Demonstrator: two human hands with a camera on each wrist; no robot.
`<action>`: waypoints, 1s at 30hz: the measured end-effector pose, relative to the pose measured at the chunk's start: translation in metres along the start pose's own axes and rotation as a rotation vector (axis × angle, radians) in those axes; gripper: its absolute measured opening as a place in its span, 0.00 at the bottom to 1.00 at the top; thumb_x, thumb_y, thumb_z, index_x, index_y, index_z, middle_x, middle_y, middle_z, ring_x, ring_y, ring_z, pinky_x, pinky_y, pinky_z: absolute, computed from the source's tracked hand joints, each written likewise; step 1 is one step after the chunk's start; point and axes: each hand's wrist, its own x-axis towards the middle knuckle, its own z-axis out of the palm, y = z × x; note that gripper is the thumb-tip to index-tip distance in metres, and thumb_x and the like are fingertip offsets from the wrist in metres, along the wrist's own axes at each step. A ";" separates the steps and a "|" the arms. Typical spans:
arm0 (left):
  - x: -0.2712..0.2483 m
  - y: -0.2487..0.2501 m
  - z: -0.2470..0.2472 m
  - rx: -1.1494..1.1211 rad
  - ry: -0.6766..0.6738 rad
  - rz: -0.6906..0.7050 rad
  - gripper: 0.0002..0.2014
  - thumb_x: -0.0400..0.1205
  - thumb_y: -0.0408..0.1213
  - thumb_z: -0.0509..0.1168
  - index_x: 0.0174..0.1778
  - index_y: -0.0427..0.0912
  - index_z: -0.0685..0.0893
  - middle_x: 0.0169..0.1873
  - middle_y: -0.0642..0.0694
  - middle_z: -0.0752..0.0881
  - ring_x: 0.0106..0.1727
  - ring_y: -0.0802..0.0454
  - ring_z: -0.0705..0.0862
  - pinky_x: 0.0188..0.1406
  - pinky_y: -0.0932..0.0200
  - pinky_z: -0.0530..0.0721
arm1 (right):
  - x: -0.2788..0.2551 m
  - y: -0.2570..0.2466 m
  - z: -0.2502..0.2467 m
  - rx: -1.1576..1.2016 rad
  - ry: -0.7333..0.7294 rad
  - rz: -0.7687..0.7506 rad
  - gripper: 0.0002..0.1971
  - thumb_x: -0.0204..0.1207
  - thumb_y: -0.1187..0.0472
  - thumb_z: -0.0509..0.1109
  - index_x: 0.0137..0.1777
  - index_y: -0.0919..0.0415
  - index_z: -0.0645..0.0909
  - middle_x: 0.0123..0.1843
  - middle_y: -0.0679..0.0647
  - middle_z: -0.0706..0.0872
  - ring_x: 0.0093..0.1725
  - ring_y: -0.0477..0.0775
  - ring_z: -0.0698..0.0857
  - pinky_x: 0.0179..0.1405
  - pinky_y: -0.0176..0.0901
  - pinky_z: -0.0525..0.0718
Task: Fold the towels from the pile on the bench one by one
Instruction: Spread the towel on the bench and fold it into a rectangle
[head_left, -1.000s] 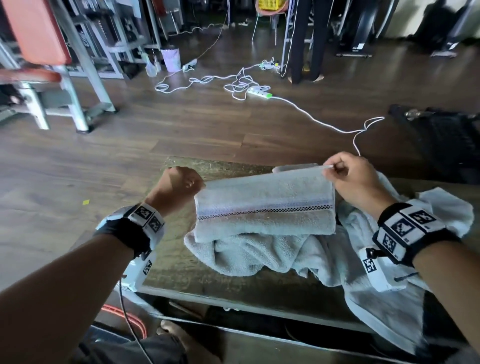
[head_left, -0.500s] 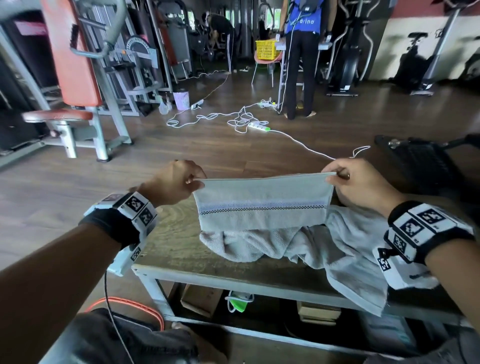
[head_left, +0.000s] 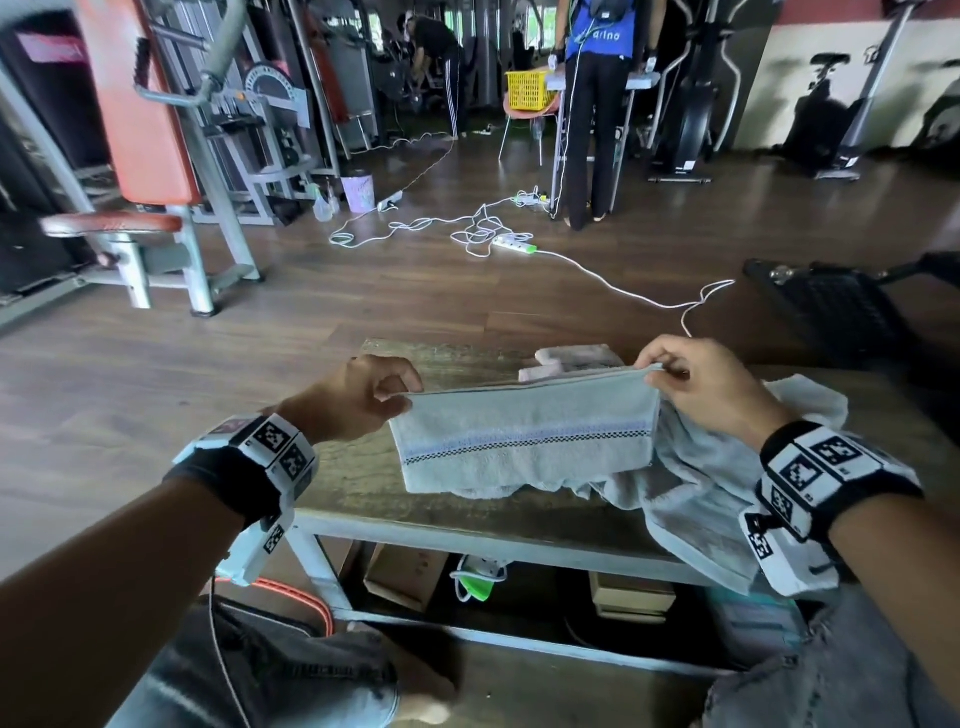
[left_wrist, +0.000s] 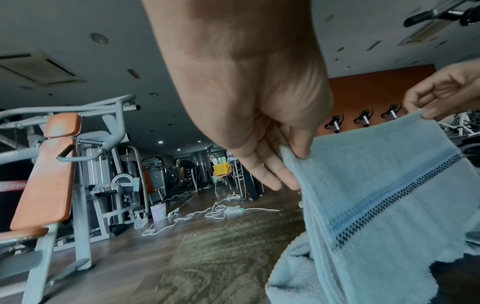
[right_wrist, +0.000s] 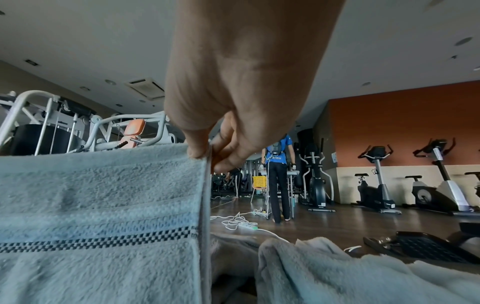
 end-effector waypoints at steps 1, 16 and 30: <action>0.000 -0.001 0.002 -0.001 -0.012 -0.020 0.05 0.80 0.31 0.71 0.49 0.44 0.86 0.31 0.57 0.86 0.34 0.64 0.82 0.38 0.69 0.80 | -0.001 0.002 0.002 -0.010 -0.016 0.013 0.13 0.78 0.67 0.72 0.44 0.45 0.85 0.43 0.43 0.89 0.46 0.48 0.88 0.54 0.56 0.87; -0.003 -0.006 0.036 0.033 -0.168 -0.186 0.09 0.76 0.32 0.75 0.51 0.44 0.92 0.46 0.54 0.90 0.45 0.66 0.86 0.52 0.65 0.86 | -0.013 0.012 0.030 -0.162 -0.170 0.040 0.12 0.82 0.71 0.65 0.58 0.62 0.88 0.55 0.51 0.84 0.54 0.50 0.82 0.56 0.40 0.75; -0.008 -0.005 0.042 0.009 -0.196 -0.201 0.10 0.73 0.33 0.78 0.48 0.47 0.91 0.41 0.59 0.90 0.43 0.68 0.87 0.45 0.70 0.86 | -0.016 0.021 0.037 -0.134 -0.004 -0.022 0.03 0.78 0.65 0.74 0.50 0.60 0.88 0.48 0.51 0.86 0.46 0.48 0.83 0.44 0.33 0.75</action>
